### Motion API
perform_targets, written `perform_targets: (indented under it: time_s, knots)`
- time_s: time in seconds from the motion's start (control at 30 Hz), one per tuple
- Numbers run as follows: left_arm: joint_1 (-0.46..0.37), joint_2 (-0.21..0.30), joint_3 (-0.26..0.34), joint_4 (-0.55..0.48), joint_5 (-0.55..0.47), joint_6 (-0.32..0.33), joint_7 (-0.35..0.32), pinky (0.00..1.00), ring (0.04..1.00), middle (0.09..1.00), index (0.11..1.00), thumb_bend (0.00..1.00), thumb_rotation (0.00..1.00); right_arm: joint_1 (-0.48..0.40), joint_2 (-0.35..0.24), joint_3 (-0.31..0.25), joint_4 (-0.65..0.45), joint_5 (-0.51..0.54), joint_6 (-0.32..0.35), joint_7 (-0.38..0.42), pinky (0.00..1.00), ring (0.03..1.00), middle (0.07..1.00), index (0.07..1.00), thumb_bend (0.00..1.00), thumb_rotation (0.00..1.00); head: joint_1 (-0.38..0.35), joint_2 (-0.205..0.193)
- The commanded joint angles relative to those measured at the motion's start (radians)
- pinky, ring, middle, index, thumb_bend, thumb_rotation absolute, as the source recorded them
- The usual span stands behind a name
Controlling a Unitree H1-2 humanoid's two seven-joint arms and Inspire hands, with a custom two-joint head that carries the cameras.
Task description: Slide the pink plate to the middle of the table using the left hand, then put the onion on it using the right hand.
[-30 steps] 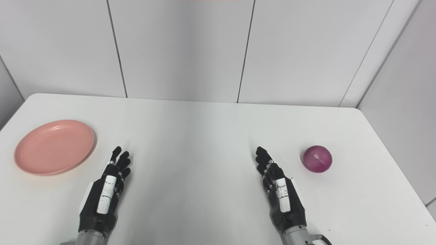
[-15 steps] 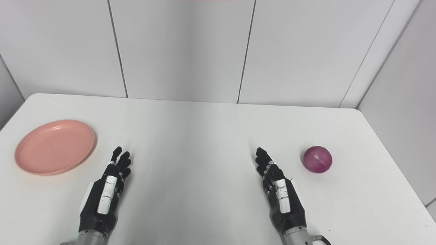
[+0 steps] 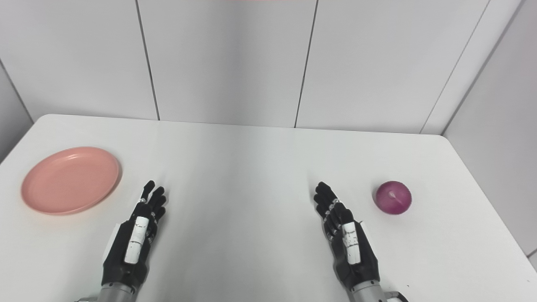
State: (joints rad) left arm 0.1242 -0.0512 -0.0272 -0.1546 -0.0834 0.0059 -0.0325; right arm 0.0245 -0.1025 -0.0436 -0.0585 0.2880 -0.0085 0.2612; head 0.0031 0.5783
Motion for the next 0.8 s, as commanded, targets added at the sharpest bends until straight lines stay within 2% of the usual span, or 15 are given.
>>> perform_targets:
  time_s: [0.0, 0.07, 0.27, 0.37, 0.47, 0.77]
  knots:
    - [0.098, 0.0, 0.008, -0.002, 0.006, -0.039, 0.008, 1.0, 0.987, 0.974, 0.974, 0.8, 0.86, 0.113, 0.004, -0.011, 0.07, 0.011, -0.026, 0.001, 1.0, 0.967, 0.943, 0.918, 0.87, 0.92, 0.001, 0.0]
    - [0.098, 0.001, 0.008, 0.0, 0.007, -0.042, 0.01, 1.0, 0.985, 0.972, 0.972, 0.79, 0.86, 0.119, 0.009, -0.017, 0.065, 0.011, -0.022, -0.006, 1.0, 0.961, 0.938, 0.909, 0.88, 0.91, 0.001, 0.0]
    - [0.1, 0.002, 0.002, 0.015, 0.002, -0.054, 0.011, 1.0, 0.98, 0.965, 0.968, 0.79, 0.85, 0.119, 0.01, -0.032, 0.09, 0.03, -0.05, 0.007, 1.0, 0.968, 0.945, 0.909, 0.88, 0.91, 0.085, -0.032]
    - [0.109, -0.004, -0.006, 0.014, 0.012, -0.055, 0.017, 1.0, 0.976, 0.963, 0.964, 0.79, 0.85, 0.12, -0.001, -0.039, 0.112, 0.042, -0.068, 0.02, 1.0, 0.972, 0.948, 0.911, 0.88, 0.92, 0.146, -0.055]
    - [0.116, -0.013, -0.014, 0.003, 0.02, -0.048, 0.026, 0.99, 0.973, 0.962, 0.959, 0.79, 0.84, 0.118, -0.015, -0.047, 0.135, 0.057, -0.084, 0.035, 1.0, 0.97, 0.943, 0.918, 0.89, 0.93, 0.177, -0.068]
    - [0.112, -0.034, -0.031, -0.025, 0.017, -0.033, 0.042, 1.0, 0.972, 0.962, 0.953, 0.84, 0.83, 0.114, -0.044, -0.063, 0.178, 0.093, -0.103, 0.075, 1.0, 0.976, 0.95, 0.926, 0.87, 0.95, 0.236, -0.1]
